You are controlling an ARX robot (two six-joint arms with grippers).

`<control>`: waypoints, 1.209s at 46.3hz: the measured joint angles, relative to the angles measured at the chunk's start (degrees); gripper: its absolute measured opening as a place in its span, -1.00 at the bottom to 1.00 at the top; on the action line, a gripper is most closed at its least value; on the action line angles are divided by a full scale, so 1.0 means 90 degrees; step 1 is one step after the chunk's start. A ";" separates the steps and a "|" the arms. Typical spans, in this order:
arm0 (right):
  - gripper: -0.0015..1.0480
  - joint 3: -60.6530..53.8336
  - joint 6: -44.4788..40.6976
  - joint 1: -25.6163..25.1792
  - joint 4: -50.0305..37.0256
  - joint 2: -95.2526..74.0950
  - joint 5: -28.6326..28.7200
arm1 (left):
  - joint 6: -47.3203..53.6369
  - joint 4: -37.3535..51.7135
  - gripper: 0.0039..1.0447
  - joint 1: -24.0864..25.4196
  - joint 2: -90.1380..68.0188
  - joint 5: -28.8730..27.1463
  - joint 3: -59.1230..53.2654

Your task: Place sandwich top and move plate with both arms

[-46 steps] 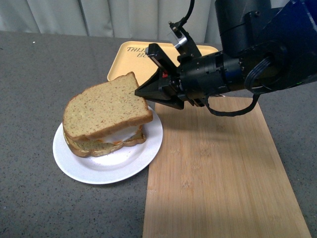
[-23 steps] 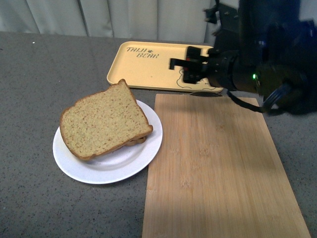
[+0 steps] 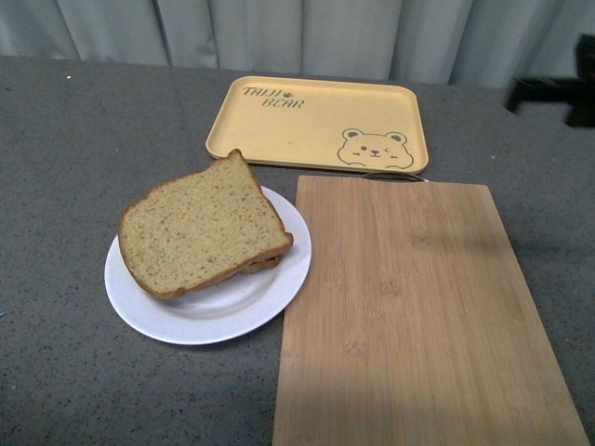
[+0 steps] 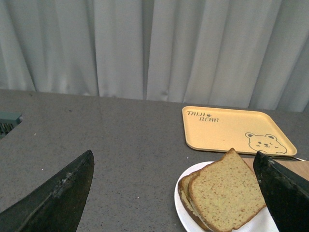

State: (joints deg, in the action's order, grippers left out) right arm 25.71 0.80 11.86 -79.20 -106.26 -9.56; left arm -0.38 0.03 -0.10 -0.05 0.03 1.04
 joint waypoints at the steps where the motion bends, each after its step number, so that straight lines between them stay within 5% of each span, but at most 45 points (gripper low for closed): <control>1: -0.98 -0.0342 -0.0019 -0.0075 0.0032 0.0318 0.0080 | 0.0000 -0.0002 0.88 0.0000 -0.0002 -0.0017 0.0000; 8: -0.98 -0.1787 -0.0061 -0.0556 0.0437 0.2293 0.0270 | 0.0000 -0.0002 0.88 -0.0002 0.0002 -0.0002 0.0000; 23: -0.98 -0.2475 -0.0068 -0.0903 0.1627 0.4124 0.0743 | 0.0000 -0.0002 0.88 -0.0002 0.0002 -0.0005 0.0000; 28: -0.98 -0.2523 -0.0070 -0.1290 0.2926 0.5396 0.1020 | 0.0000 -0.0002 0.88 -0.0002 0.0002 -0.0002 0.0000; 56: -0.98 -0.2829 -0.0073 -0.1307 0.5428 0.8388 0.1056 | 0.0000 -0.0002 0.88 -0.0002 0.0002 -0.0002 0.0000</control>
State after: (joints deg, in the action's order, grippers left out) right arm 0.25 0.14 0.10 -30.35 -30.76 -0.05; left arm -0.38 0.01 -0.12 -0.03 0.01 1.04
